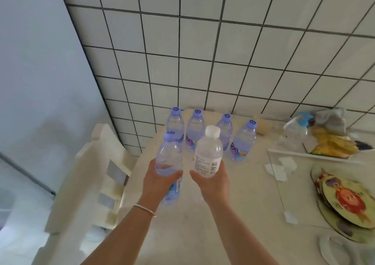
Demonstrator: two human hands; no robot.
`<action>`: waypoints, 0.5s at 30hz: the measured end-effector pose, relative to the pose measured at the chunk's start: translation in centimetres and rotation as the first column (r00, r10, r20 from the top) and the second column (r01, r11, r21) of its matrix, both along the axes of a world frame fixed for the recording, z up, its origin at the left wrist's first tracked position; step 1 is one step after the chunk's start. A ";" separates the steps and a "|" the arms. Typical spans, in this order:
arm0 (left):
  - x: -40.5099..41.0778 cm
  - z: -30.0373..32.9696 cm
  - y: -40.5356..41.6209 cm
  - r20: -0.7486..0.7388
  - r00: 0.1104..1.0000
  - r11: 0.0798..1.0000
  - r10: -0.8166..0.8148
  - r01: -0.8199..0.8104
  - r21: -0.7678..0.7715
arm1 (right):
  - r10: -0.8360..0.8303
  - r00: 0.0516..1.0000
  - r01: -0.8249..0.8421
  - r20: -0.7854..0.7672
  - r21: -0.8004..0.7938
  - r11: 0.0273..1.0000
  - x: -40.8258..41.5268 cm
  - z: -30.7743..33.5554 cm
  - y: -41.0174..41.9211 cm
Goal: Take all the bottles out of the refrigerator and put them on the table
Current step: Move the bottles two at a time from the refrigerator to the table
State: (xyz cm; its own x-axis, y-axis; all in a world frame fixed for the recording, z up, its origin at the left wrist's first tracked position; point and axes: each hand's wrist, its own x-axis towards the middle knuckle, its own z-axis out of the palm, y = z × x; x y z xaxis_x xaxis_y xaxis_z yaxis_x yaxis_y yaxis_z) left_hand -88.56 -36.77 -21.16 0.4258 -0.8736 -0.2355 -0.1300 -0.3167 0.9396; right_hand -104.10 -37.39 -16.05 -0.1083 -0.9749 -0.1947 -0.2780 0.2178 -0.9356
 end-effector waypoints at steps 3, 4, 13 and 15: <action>1.0 -0.7 -2.9 0.083 0.996 0.999 0.040 -0.042 0.021 | 0.028 0.998 -0.029 -0.051 -0.017 0.999 1.0 -1.6 -3.5; 1.2 -0.9 -3.7 0.097 0.994 0.998 0.048 -0.051 0.022 | 0.044 0.997 -0.045 -0.070 -0.009 0.999 1.3 -2.1 -4.5; 3.1 -4.8 -10.1 0.185 0.981 0.997 -0.058 0.047 0.062 | 0.042 0.986 -0.041 -0.161 0.004 0.999 3.6 -5.5 -10.2; 2.9 -5.1 -10.7 0.186 0.982 0.999 -0.019 0.013 0.037 | 0.019 0.986 -0.019 -0.165 0.005 1.000 3.6 -6.3 -10.8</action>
State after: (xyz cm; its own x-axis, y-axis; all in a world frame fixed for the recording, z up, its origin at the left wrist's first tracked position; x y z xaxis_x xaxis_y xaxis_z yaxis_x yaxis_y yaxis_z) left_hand -85.64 -47.45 -26.30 0.4513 -0.8731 -0.1845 -0.3073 -0.3462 0.8864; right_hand -100.53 -48.24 -22.33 -0.1206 -0.9764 -0.1793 -0.4326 0.2143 -0.8757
